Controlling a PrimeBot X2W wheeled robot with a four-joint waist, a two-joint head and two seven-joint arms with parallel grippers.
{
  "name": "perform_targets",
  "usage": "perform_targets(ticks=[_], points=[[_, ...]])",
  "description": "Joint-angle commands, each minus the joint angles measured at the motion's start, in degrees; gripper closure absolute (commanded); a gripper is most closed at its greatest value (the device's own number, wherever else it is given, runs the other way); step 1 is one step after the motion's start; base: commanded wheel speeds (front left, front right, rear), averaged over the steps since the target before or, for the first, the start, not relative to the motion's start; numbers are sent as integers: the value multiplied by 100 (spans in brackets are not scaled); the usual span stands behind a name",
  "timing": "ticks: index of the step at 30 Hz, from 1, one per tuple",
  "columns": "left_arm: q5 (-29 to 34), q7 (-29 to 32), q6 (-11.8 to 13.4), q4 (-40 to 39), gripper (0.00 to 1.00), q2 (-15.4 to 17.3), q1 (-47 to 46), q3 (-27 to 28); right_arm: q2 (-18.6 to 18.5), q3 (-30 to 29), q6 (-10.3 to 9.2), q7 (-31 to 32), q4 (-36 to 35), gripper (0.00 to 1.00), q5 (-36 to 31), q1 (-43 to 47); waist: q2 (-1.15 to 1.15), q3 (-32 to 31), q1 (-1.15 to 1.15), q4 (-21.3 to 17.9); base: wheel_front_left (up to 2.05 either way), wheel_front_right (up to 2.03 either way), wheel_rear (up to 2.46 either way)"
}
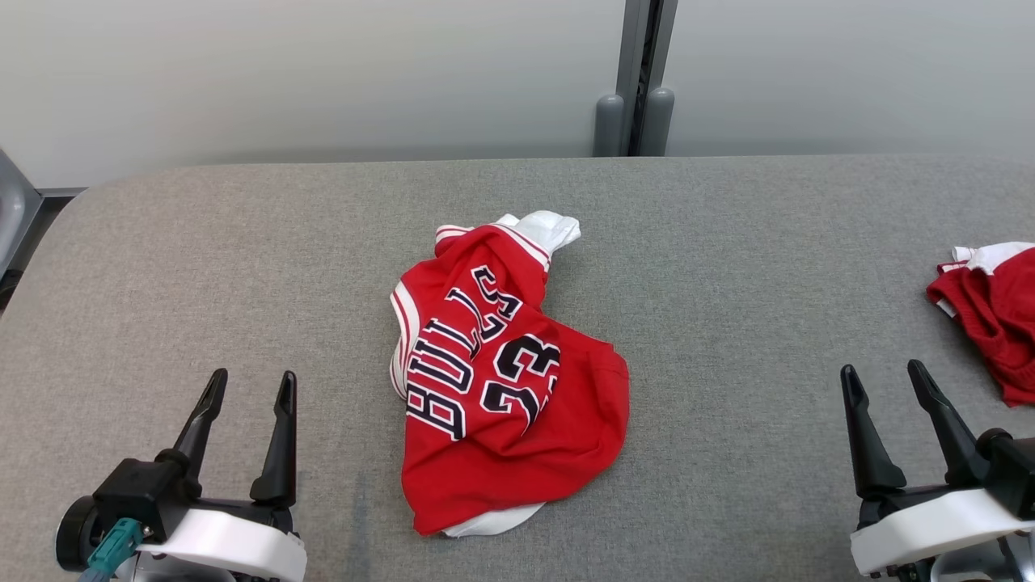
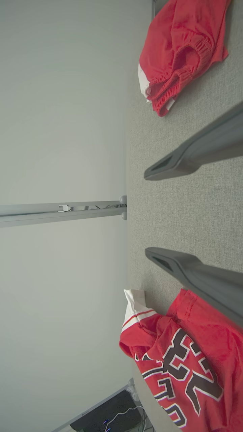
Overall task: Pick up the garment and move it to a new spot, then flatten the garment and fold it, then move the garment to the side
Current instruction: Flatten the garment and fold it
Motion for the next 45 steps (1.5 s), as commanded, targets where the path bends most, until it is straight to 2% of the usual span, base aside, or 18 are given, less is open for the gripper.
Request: perform_targets(ticks=[1, 12, 19, 23, 32, 38, 39, 40, 41, 45], points=[[-16, 13, 25, -25, 0, 47, 62, 11, -37, -21, 1, 18, -50, 0, -33, 9, 0, 0, 0, 0, 0, 0, 0], [-3, 60, 99, -144, 0, 53, 30, -43, -22, -40, 1, 68, -124, 0, -45, 50, 0, 31, 0, 17, 0, 0, 0], [40, 49, 100, -215, 0, -12, -194, -127, -164, 29, 1, 178, -28, 0, 40, -318, 0, 241, 0, 252, 0, 0, 0], [64, -3, 39, -187, 0, -86, -404, -206, -415, 550, 1, 321, 304, 0, 200, -784, 0, 476, 0, 516, 0, 0, 0], [11, -186, -118, 122, 0, -317, -824, -332, -958, 2072, 0, 531, 1523, 0, 707, -1673, 0, 925, 0, 1143, 0, 0, 0], [-1, -288, -175, 296, 0, -394, -935, -316, -1077, 2307, 1, 673, 2089, 0, 953, -1862, 0, 1034, 0, 1285, 0, 0, 0], [0, -301, -185, 322, 0, -410, -938, -311, -1075, 2316, 0, 666, 2144, 36, 1006, -1890, 0, 1048, 0, 1287, 0, 0, 0], [3, -313, -191, 342, 0, -421, -951, -300, -1078, 2300, 1, 629, 2181, 85, 1037, -1924, 0, 1059, 0, 1284, 0, 0, 0], [8, -328, -194, 361, 0, -426, -965, -285, -1083, 2280, 1, 612, 2212, 100, 1072, -1942, 0, 1067, 0, 1273, 0, 0, 0], [40, -368, -202, 424, 0, -436, -1009, -233, -1041, 2110, 1, 387, 2061, 100, 1144, -2005, 0, 1065, 0, 1171, 0, 0, 0]])
